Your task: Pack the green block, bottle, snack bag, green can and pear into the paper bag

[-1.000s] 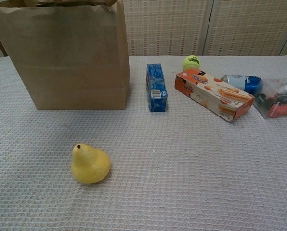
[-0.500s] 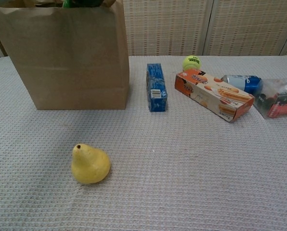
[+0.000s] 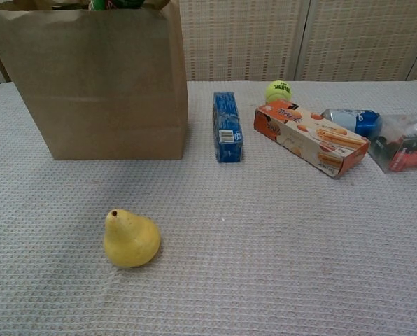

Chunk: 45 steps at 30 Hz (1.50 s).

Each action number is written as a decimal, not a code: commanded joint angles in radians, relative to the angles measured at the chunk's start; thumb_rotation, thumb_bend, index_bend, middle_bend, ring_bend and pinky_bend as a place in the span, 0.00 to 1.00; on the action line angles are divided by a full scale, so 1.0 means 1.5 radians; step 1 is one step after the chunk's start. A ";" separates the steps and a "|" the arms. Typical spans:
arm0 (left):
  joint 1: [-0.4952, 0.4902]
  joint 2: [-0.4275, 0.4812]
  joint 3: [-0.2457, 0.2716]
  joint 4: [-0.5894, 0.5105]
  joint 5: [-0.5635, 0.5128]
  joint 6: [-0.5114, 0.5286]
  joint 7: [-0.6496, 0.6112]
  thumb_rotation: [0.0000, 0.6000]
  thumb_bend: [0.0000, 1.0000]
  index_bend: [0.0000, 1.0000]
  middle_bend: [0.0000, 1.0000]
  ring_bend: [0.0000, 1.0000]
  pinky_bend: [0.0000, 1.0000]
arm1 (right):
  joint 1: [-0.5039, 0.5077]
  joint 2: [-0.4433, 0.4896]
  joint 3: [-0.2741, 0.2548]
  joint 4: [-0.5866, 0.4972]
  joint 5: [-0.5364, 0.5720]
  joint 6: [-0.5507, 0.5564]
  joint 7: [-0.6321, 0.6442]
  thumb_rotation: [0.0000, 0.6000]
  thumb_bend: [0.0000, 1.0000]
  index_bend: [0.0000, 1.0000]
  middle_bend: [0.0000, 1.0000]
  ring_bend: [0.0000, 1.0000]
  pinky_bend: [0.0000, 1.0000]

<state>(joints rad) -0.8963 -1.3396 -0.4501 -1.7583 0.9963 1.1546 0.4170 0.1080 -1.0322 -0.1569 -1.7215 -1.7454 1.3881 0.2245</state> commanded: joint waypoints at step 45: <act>-0.096 0.068 -0.117 -0.038 -0.528 -0.041 -0.007 1.00 0.31 0.00 0.00 0.00 0.09 | 0.001 0.000 0.004 -0.001 0.006 -0.005 -0.008 1.00 0.06 0.00 0.00 0.00 0.00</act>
<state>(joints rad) -1.0354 -1.2458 -0.6060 -1.8073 0.2340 1.0955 0.4300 0.1089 -1.0316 -0.1508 -1.7234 -1.7357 1.3812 0.2129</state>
